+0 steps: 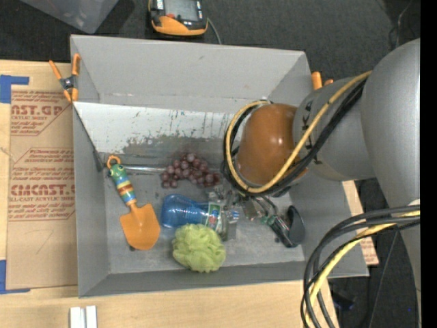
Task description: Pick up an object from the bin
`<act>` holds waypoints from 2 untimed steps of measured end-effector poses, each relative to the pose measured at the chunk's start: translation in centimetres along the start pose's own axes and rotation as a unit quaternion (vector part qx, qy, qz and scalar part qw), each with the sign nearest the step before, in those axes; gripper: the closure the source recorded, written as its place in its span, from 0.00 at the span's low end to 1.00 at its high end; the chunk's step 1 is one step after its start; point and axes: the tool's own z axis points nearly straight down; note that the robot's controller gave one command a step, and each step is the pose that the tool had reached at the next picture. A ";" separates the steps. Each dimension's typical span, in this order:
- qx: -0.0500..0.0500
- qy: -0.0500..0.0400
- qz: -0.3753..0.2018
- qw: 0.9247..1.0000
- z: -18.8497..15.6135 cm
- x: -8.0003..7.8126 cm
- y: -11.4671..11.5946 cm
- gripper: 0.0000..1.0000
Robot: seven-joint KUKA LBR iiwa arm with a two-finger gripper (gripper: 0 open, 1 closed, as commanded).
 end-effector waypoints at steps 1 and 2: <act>0.000 0.001 0.000 1.000 -1.1 0.1 0.0 1.00; 0.000 0.002 0.000 1.000 -3.9 0.1 0.1 1.00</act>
Offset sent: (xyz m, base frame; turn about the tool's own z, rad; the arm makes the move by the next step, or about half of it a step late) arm -0.0009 0.0001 0.0495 0.0000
